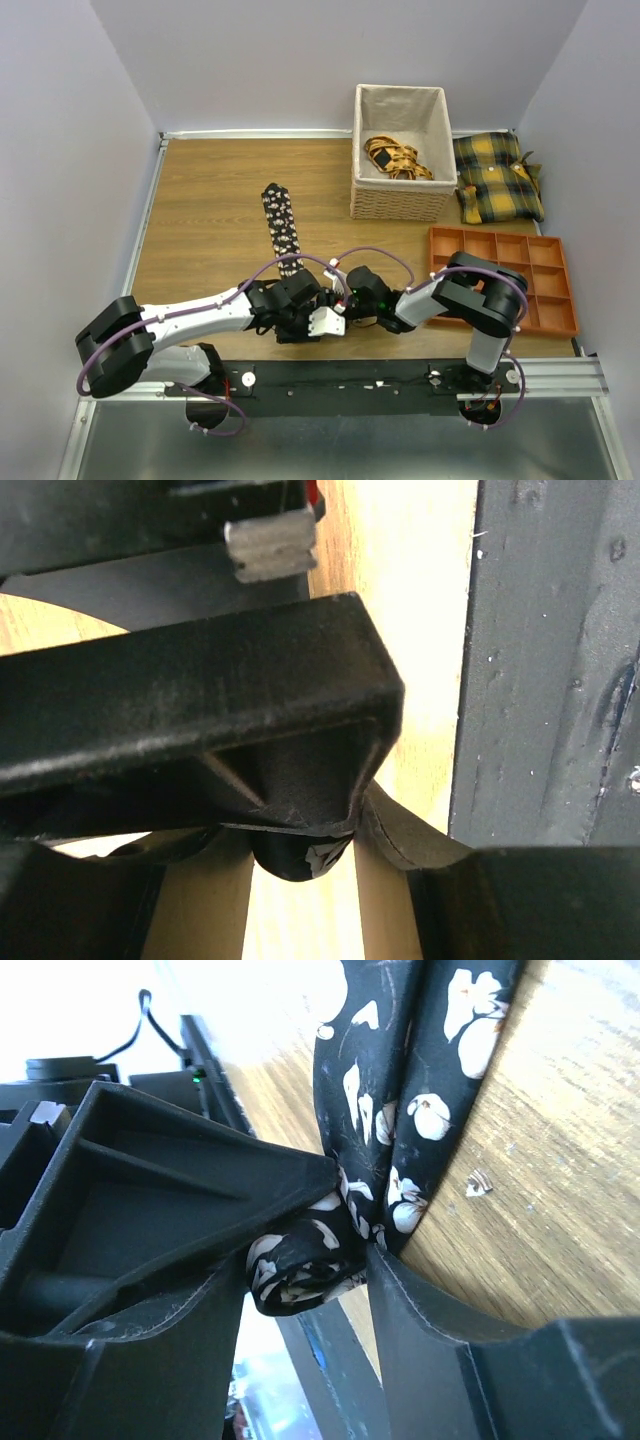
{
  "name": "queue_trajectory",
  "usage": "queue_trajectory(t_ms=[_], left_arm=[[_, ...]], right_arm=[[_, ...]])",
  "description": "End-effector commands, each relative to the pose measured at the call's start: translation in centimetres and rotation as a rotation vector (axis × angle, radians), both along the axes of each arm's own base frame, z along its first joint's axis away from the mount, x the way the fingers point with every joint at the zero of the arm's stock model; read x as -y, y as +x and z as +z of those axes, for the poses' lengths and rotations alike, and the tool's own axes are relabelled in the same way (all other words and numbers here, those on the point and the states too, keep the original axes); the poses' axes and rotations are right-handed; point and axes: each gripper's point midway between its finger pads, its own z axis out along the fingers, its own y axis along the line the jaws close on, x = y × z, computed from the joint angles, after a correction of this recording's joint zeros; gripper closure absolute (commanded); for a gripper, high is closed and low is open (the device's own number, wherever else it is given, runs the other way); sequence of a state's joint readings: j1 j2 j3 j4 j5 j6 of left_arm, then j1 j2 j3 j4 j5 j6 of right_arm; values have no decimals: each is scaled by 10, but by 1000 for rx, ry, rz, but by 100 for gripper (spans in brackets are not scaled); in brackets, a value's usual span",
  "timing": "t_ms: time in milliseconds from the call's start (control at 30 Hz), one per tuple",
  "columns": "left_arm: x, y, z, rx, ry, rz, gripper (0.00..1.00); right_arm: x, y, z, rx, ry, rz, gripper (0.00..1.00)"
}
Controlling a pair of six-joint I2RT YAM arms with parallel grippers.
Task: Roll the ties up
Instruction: Roll the tie at the center of the board.
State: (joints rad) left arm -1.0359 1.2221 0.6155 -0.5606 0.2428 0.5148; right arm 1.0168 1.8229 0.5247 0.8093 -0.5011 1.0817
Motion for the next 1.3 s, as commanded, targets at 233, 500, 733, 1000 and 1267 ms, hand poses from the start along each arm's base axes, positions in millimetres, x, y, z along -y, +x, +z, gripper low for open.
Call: queue_trajectory(t_ms=[233, 500, 733, 1000, 1267], left_arm=[[10, -6, -4, -36, -16, -68, 87], [24, 7, 3, -10, -60, -13, 86], [18, 10, -9, 34, -53, -27, 99], [25, 9, -10, 34, -105, -40, 99], [21, 7, -12, 34, -91, -47, 99]], right_arm=[[28, -5, -26, 84, -165, 42, 38], [14, 1, -20, 73, -98, 23, 39], [28, -11, -31, 31, -7, -23, 39], [28, -12, -42, -35, 23, -74, 40], [47, -18, -38, 40, -75, -32, 40]])
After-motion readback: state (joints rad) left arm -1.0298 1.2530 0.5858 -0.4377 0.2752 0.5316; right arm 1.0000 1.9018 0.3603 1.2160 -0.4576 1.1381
